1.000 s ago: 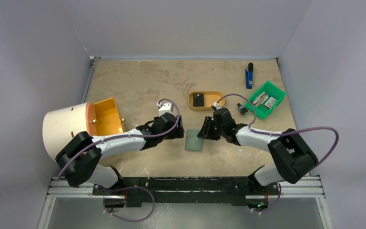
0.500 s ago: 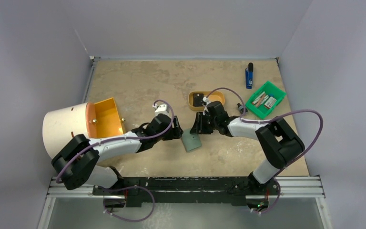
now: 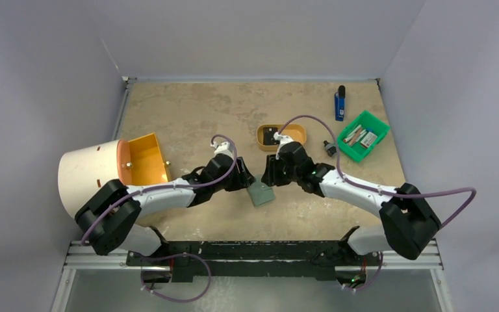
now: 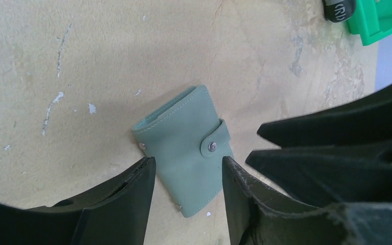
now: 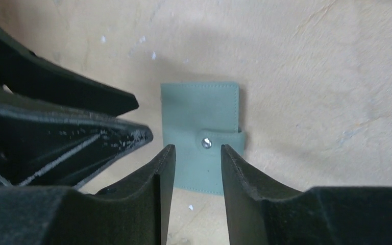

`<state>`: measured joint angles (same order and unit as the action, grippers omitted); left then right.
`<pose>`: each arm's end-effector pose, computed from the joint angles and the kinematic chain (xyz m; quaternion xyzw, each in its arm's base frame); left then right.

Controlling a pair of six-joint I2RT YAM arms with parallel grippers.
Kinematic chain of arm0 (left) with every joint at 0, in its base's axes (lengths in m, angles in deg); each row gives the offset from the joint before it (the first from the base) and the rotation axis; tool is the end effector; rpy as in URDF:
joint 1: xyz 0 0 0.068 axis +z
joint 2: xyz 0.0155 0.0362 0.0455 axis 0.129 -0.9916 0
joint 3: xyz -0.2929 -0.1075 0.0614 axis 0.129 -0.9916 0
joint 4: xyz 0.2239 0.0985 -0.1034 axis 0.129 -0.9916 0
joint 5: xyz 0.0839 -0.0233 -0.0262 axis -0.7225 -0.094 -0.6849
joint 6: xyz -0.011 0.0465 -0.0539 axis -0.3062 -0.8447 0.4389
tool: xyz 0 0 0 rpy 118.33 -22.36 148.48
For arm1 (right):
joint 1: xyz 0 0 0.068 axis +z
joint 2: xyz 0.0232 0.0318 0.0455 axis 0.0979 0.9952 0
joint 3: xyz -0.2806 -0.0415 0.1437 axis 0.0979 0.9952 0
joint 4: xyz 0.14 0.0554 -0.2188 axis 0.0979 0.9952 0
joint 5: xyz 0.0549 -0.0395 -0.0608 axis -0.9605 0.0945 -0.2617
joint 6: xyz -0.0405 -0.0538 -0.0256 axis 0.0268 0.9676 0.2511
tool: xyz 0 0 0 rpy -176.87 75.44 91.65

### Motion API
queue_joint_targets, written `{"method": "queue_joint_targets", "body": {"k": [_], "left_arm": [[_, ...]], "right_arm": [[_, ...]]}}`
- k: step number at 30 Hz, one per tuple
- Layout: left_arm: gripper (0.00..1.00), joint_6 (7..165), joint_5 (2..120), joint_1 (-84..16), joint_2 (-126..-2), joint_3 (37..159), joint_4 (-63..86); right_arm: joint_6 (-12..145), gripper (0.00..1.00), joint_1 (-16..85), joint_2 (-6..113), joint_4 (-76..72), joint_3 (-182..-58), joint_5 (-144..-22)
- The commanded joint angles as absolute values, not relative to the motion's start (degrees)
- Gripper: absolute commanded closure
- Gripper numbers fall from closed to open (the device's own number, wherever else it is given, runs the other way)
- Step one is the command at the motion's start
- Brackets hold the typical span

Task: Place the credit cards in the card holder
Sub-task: Open the card holder at the center of the board.

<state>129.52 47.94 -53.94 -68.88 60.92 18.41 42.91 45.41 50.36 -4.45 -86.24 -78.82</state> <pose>0.2055 -0.2093 0.2056 -0.0841 0.8877 -0.3241 0.3161 0.2292 0.1963 0.2427 -0.0867 0.8803 0.2928 0.3630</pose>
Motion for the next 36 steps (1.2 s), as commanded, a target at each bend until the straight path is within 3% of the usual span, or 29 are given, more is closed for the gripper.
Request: {"method": "queue_joint_targets", "body": {"k": [1,9,19,26,29,33,36], "left_arm": [[0.52,133.8,49.4,-53.7,-71.2,61.1,22.6],[0.62,134.5,49.2,-53.1,-75.4,61.9,24.0],[0.87,136.0,51.0,-50.8,-78.7,59.5,26.0],[0.94,136.0,52.1,-49.3,-79.1,58.8,26.7],[0.89,135.8,52.3,-48.9,-76.1,58.8,26.0],[0.63,135.1,52.7,-48.9,-71.4,60.3,24.0],[0.61,135.0,53.9,-48.9,-70.7,62.3,23.4]], "right_arm": [[45.5,0.59,49.3,50.9,-0.3,-86.6,-72.6],[43.5,0.57,55.1,55.9,-1.9,-89.1,-66.7],[42.6,0.55,56.1,62.0,1.0,-93.0,-57.5],[42.8,0.55,56.6,62.2,3.3,-93.9,-54.5],[42.2,0.51,56.6,58.8,4.2,-93.6,-54.0],[41.3,0.49,56.6,54.3,5.8,-93.3,-55.5],[41.3,0.49,56.6,53.9,5.9,-92.7,-57.1]]}}
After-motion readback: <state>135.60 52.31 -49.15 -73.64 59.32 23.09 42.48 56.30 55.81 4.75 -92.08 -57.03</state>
